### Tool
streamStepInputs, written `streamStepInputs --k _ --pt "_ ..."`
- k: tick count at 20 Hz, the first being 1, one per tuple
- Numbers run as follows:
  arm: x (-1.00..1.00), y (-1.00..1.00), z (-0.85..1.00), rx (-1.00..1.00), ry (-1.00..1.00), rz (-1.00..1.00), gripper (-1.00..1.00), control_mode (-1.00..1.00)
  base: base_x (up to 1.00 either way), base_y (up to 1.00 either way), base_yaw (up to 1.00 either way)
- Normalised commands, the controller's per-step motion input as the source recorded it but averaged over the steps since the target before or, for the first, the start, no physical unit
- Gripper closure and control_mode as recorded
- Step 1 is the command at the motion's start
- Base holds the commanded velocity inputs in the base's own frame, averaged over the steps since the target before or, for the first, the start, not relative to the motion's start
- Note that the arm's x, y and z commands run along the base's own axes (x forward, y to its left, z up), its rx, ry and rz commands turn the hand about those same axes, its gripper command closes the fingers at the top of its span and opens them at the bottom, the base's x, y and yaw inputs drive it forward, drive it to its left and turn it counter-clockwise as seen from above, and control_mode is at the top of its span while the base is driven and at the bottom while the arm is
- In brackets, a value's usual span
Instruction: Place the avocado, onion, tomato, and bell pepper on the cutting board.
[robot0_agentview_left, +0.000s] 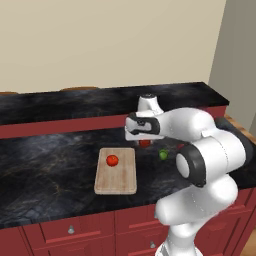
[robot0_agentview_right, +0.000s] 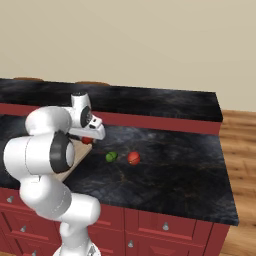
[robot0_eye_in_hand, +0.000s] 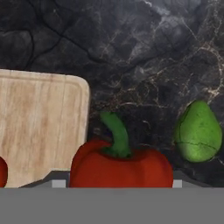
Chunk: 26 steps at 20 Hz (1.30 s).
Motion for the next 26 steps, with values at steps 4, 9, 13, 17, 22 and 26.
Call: streamStepInputs --k 4,9,13,17,22,26 --pt "-0.13 0.58 0.20 0.00 0.00 0.00 1.00 -1.00 0.00 0.00 0.00" --pt "0.00 0.59 0.00 0.00 0.00 0.00 1.00 -1.00 0.00 0.00 0.00" --pt "0.11 0.25 -0.06 0.00 0.00 0.00 1.00 -1.00 0.00 0.00 0.00" --pt "0.07 0.00 -0.24 0.00 0.00 0.00 1.00 -1.00 0.00 0.00 0.00" --pt "0.00 0.03 -0.26 0.00 0.00 0.00 1.00 -1.00 0.00 0.00 0.00" --pt "0.00 0.08 -0.26 0.00 0.00 0.00 1.00 -1.00 0.00 0.00 0.00"
